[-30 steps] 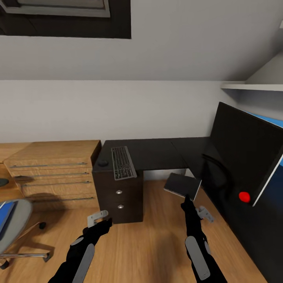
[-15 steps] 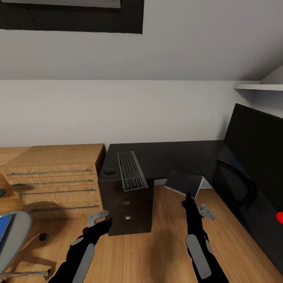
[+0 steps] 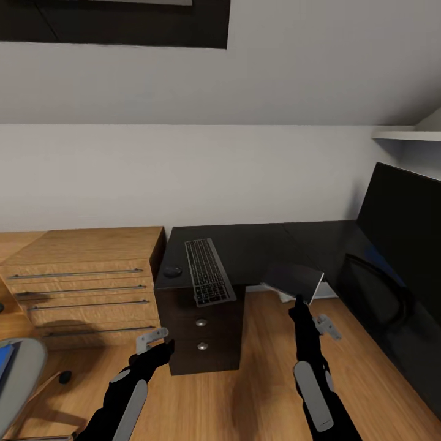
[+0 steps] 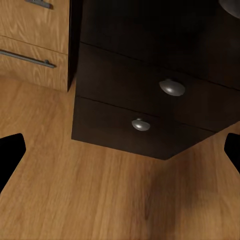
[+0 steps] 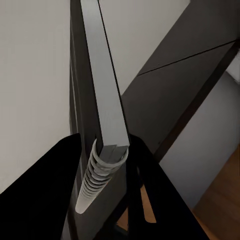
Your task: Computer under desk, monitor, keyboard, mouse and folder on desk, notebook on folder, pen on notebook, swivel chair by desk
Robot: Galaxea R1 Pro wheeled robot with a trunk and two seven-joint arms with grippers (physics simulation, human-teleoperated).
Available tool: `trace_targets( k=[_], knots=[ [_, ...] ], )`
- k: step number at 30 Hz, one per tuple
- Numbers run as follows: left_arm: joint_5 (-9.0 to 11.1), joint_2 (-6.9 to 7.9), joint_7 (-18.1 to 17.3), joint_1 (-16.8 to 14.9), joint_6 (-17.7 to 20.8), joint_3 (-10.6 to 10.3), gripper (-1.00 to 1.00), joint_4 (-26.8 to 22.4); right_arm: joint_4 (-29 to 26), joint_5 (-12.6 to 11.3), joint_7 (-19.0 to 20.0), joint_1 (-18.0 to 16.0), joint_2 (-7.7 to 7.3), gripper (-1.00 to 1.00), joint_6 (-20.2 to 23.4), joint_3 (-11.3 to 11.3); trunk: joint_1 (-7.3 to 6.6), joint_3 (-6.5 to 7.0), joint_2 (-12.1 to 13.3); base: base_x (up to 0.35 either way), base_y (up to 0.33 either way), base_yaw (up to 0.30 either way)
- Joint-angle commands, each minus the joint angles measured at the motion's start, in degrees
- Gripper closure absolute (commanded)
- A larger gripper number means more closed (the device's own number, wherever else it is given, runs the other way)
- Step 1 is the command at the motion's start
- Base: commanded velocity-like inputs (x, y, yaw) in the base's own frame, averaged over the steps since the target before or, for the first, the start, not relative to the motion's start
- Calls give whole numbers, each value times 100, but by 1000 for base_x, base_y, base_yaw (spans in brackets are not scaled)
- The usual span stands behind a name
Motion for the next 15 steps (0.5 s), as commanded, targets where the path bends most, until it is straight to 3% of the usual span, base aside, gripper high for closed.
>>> trace_targets(
  k=[1, 5, 10, 13, 14, 15],
  knots=[
    [61, 2, 53, -3, 16, -9, -100, -8, -13, -59, 10, -3, 3, 100, -12, -41, 0, -6, -3, 6, 2, 0],
    [61, 2, 53, -3, 16, -7, -100, -8, -18, -96, 9, -2, 3, 100, -7, -96, 0, -6, -3, 62, 1, 0],
    [61, 2, 53, -3, 11, -6, -100, -8, -5, -191, -2, -1, 9, 100, 3, -133, 0, -6, -3, 246, 4, 0],
    [61, 2, 53, -3, 7, 0, -100, -15, 0, -441, -8, -1, 9, 100, 15, -138, 0, -6, -3, 304, 52, 0],
    [61, 19, 45, -3, -6, 40, -100, -78, 7, -897, -19, -1, 1, 100, 57, -140, 0, -6, -3, 320, 65, 0],
    [61, 22, 41, -3, -14, 56, -100, -101, 8, -983, -21, -1, -8, 100, 75, -140, 0, -6, -3, 321, 52, 0]
  ],
)
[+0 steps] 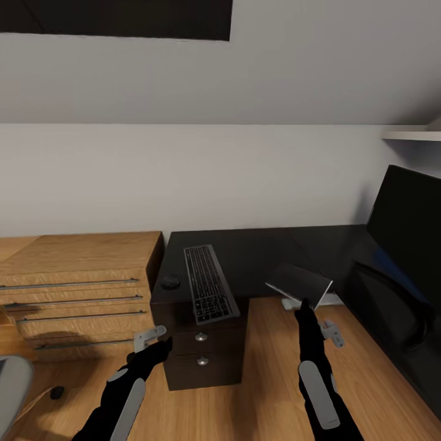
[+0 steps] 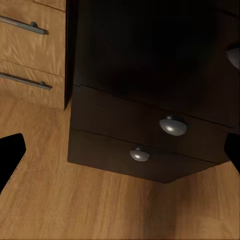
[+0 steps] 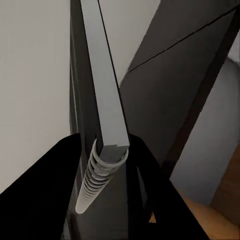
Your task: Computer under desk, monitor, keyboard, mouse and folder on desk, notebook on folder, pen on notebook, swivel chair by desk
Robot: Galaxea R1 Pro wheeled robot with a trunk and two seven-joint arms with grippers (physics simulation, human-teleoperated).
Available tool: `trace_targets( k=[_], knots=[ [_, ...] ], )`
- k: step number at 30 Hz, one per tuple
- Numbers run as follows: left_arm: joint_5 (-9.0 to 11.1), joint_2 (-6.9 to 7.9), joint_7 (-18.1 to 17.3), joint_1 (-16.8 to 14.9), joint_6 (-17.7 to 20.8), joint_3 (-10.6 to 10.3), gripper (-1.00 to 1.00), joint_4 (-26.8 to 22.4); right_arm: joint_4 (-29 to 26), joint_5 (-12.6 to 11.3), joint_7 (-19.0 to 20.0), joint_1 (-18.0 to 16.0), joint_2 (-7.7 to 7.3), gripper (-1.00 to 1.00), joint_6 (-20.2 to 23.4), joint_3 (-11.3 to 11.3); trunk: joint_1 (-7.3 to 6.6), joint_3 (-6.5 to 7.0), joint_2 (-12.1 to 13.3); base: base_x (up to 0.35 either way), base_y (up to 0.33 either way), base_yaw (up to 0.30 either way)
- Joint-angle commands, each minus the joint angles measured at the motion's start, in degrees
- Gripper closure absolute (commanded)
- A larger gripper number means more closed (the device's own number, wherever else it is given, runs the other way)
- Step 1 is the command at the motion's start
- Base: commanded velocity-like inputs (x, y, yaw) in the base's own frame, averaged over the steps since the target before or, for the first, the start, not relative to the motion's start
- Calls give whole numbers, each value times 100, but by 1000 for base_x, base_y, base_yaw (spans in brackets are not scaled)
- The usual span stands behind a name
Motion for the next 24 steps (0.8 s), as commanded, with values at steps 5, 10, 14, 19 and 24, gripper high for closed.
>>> trace_targets(
  k=[5, 10, 14, 19, 24],
  knots=[
    [96, 14, 16, 49, -42, 57, -100, -390, 0, -567, -18, -7, -157, 100, 343, -8, 3, -6, -3, 293, 22, 0],
    [145, 9, -29, 705, -38, -8, -100, -1339, 0, -1089, -59, -6, -338, 100, 752, -10, 3, -6, -3, 200, 4, 0],
    [161, 6, -184, 1039, -23, -151, -100, -1702, 2, -1468, -67, -9, -409, 100, 851, -11, 3, -6, -3, 66, 1, 0],
    [166, 6, -256, 1152, -2, -201, -100, -1823, 4, -1619, -62, -10, -419, 100, 855, -22, 3, -6, -3, 7, 0, 0],
    [167, 1, -244, 1162, -27, -171, -100, -1830, 112, -1629, -49, -10, -401, 100, 847, -4, 3, -6, -3, 1, 0, 0]
  ],
)
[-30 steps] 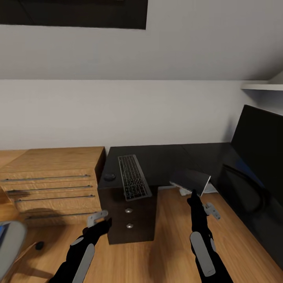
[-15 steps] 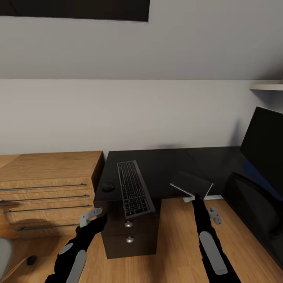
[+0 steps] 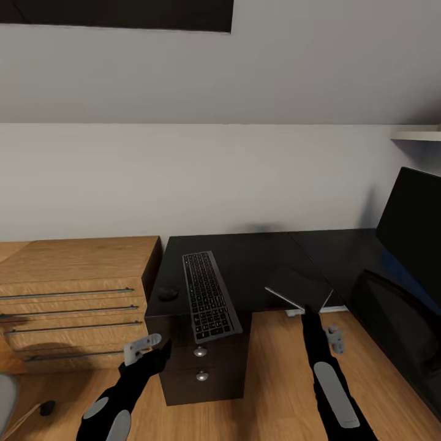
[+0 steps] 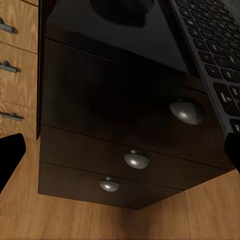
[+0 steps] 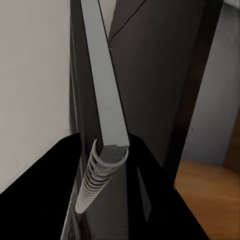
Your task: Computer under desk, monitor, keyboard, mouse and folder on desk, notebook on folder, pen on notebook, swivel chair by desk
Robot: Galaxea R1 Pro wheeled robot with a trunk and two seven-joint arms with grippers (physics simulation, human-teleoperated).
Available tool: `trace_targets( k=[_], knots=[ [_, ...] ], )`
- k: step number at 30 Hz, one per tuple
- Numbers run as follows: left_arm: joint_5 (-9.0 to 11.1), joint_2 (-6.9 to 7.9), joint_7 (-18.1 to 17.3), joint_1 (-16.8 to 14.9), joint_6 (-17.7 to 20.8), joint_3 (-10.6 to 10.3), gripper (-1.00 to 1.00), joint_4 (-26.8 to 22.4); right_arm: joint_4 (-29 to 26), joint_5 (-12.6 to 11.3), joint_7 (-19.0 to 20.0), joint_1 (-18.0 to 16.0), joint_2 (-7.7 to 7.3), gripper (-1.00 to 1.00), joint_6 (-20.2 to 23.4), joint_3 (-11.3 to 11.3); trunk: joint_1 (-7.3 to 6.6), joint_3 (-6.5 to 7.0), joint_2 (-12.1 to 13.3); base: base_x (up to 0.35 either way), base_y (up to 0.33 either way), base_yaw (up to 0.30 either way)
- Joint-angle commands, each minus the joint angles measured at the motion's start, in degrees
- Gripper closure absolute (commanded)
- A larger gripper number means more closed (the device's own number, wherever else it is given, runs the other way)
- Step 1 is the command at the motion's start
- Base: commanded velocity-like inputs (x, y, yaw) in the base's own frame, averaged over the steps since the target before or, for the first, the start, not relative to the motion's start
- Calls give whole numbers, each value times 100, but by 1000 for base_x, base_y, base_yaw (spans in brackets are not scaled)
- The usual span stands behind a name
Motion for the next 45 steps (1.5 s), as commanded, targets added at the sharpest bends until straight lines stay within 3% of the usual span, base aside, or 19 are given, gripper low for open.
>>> trace_targets(
  k=[1, 7, 24, 45],
  knots=[
    [61, -2, 59, -4, 16, -2, -100, -9, 118, -46, -2, -4, 2, 100, -12, 2, -1, -5, -3, 0, 0, 0],
    [61, -16, 87, -7, 18, -8, -100, -9, 434, -55, -9, -5, -12, 100, -2, 1, 109, -95, -204, 0, 0, 0],
    [61, -10, 88, -1, 19, 6, -100, -9, 465, -60, -10, -14, -23, 100, 10, -1, 483, -400, -886, 0, 0, 0],
    [52, -10, 79, -3, 12, -37, -100, 11, 465, -59, 1, -14, 4, 100, 9, 18, 483, -328, -886, 0, 0, 26]
  ],
)
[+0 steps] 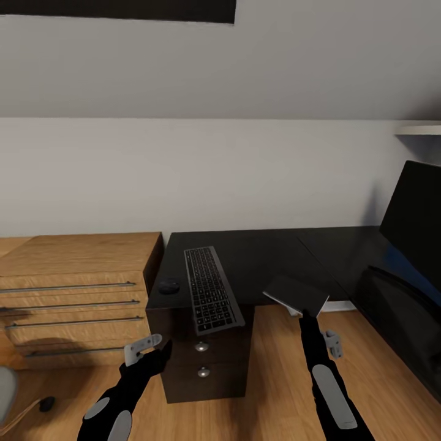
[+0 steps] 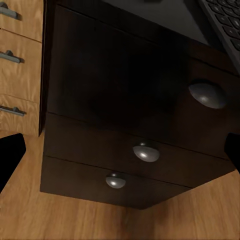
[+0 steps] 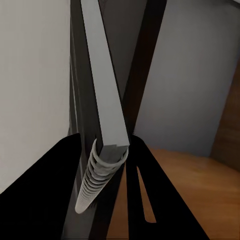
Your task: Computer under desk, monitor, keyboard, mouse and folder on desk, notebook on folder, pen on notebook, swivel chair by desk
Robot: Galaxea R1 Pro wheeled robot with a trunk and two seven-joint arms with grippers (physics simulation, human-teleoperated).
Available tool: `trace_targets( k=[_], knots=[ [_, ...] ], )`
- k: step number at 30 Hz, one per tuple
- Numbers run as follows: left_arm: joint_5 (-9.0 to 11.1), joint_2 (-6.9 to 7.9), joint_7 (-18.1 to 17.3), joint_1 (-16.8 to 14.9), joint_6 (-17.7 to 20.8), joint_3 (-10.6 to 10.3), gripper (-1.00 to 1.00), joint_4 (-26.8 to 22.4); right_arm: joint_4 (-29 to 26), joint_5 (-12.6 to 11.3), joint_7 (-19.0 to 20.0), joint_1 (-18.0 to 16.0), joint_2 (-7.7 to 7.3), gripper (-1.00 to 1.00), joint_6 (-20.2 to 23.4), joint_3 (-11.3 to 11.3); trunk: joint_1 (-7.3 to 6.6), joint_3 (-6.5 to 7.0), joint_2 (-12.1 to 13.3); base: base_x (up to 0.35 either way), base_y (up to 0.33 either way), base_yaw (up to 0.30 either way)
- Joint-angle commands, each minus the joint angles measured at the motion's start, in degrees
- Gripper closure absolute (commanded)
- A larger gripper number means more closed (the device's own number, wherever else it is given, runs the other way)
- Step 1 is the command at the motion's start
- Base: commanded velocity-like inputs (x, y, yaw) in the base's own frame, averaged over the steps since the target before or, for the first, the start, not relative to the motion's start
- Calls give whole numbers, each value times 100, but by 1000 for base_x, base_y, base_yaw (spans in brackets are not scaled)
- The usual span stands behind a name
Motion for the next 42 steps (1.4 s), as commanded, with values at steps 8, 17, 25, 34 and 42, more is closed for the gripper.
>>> trace_targets(
  k=[8, 17, 25, 34, 42],
  knots=[
    [60, 1, 52, -5, 18, -8, -100, -2, 223, -99, -6, -1, 3, 100, -15, 7, 0, 58, -2, 0, 0, 101],
    [60, 1, 52, -5, 18, -8, -100, 7, 223, -99, -8, 0, 3, 100, -15, 7, 0, 131, -2, 0, 0, 107],
    [60, 1, 52, -5, 18, -8, -100, 8, 220, -99, -8, -1, 3, 100, -15, 7, 0, 188, -2, 0, 0, 116],
    [60, 1, 52, -4, 18, -8, -100, 8, 217, -99, -8, -1, 3, 100, -15, 7, 0, 238, -2, 0, 0, 117],
    [60, 1, 52, -6, 18, -8, -100, 10, 222, -99, -5, -1, 3, 100, -15, 7, 0, 271, -2, 37, 0, 106]
  ],
)
